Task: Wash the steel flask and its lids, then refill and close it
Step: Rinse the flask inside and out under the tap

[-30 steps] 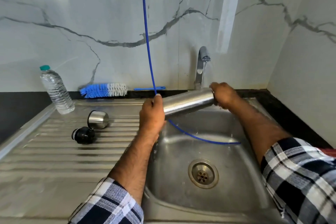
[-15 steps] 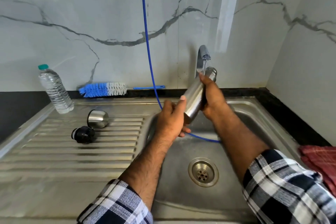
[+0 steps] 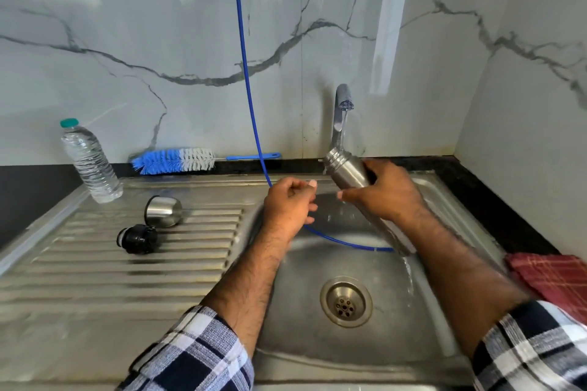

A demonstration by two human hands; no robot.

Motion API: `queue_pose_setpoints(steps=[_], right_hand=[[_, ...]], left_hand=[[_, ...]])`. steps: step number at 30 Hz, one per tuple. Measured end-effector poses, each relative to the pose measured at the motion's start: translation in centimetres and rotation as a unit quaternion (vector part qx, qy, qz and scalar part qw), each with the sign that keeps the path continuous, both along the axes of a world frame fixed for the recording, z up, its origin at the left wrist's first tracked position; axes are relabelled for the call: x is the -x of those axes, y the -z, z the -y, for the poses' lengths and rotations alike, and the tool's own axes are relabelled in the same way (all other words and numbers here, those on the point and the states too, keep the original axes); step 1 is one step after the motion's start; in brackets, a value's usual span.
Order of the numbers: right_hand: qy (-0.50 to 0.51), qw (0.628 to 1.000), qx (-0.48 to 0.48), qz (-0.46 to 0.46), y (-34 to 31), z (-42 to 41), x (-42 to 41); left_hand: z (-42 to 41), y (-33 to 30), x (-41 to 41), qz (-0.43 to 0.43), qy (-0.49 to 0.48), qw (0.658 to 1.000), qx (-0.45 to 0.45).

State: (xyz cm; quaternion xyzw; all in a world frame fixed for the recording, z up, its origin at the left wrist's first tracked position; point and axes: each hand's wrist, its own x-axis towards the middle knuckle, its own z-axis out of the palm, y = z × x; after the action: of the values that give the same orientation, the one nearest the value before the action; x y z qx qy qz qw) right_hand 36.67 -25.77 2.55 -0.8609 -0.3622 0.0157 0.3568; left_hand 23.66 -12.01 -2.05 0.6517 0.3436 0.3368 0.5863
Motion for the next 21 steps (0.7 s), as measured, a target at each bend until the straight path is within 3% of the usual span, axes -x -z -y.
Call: queue_pose_setpoints(steps=[2, 4, 8, 13, 15, 18, 21], right_hand=[[-0.011, 1.000, -0.001, 0.013, 0.5, 0.2, -0.3], [-0.022, 0.999, -0.007, 0.025, 1.0, 0.4, -0.5], [-0.047, 0.997, 0.013, 0.063, 1.9, 0.6, -1.1], [-0.100, 0.987, 0.027, 0.122, 2.5, 0.4, -1.9], [-0.115, 0.981, 0.024, 0.156, 2.7, 0.6, -1.9], [-0.083, 0.966, 0.032, 0.244, 2.0, 0.9, -2.4], [0.007, 0.975, 0.047, 0.218, 1.6, 1.4, -3.8]], left_hand=[[-0.5, -0.7, -1.2, 0.011, -0.010, 1.000, -0.015], [-0.8, -1.8, -2.3, 0.010, -0.014, 0.996, -0.088], [-1.1, -3.0, -3.9, -0.061, 0.042, 0.965, -0.250], [-1.2, -3.4, -5.4, -0.174, 0.073, 0.920, -0.344], [-1.7, -3.4, -5.6, -0.169, 0.026, 0.927, -0.334], [-3.0, -3.3, -4.6, -0.147, -0.051, 0.962, -0.226], [-4.5, -3.6, -2.3, -0.122, -0.120, 0.978, -0.120]])
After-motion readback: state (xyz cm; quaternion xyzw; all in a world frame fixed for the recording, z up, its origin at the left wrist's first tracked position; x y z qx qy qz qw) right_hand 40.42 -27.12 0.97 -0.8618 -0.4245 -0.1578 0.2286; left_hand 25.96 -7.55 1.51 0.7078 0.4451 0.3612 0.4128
